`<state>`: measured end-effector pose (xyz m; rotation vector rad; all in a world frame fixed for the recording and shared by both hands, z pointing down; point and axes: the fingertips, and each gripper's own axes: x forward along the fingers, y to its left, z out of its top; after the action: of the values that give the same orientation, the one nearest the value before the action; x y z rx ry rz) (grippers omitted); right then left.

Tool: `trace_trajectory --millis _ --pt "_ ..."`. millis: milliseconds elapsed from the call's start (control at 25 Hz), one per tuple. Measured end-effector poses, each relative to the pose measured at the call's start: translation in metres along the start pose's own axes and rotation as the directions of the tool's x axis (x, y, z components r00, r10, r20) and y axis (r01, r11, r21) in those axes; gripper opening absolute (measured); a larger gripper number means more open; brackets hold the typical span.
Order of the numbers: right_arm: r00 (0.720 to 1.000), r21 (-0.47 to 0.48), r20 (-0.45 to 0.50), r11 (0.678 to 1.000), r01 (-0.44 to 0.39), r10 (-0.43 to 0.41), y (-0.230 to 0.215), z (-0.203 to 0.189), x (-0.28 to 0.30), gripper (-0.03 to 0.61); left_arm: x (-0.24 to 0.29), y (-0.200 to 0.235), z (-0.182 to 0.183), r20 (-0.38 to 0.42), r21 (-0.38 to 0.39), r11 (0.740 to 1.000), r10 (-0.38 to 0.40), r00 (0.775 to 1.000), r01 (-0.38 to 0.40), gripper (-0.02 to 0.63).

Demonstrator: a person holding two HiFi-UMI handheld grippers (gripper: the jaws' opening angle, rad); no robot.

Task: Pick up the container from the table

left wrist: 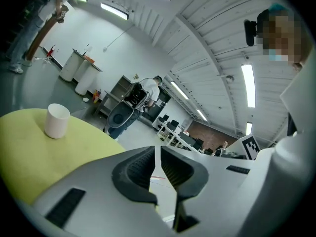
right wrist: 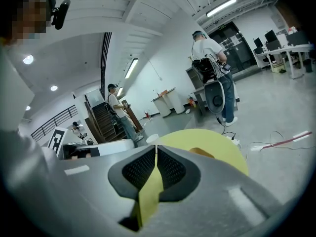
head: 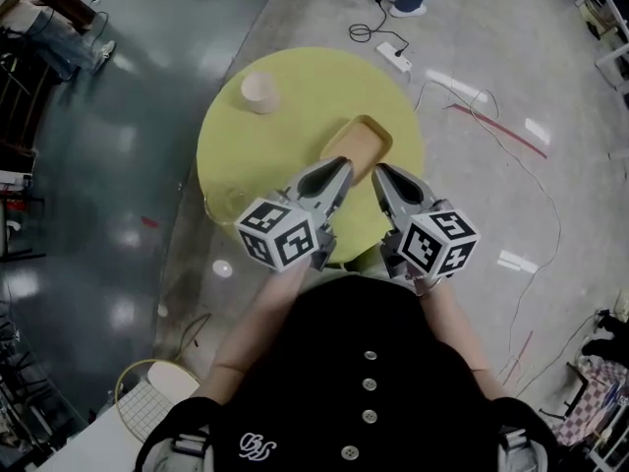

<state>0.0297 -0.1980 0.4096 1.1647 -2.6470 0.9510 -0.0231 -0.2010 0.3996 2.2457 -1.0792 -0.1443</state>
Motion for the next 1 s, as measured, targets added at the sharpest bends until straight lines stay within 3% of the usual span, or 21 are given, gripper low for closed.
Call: trace_trajectory --millis 200,400,800,1000 --pt "0.999 0.023 -0.037 1.0 -0.019 0.02 -0.004 -0.002 0.011 0.006 0.001 0.012 0.01 0.029 0.023 0.998 0.058 0.998 -0.059 0.031" --pt "0.997 0.046 -0.074 0.999 -0.03 0.033 -0.009 -0.009 0.014 0.006 -0.003 0.022 0.014 0.045 -0.003 0.994 0.108 0.993 -0.108 0.032" --pt "0.989 0.114 -0.14 0.993 -0.03 0.046 -0.02 -0.025 0.021 0.037 -0.006 0.037 -0.011 -0.019 -0.061 0.98 0.187 0.982 -0.188 0.032" --pt "0.987 0.146 -0.158 0.989 -0.017 0.04 -0.019 -0.032 0.023 0.083 -0.011 0.043 -0.024 -0.051 -0.083 0.967 0.236 0.97 -0.24 0.034"
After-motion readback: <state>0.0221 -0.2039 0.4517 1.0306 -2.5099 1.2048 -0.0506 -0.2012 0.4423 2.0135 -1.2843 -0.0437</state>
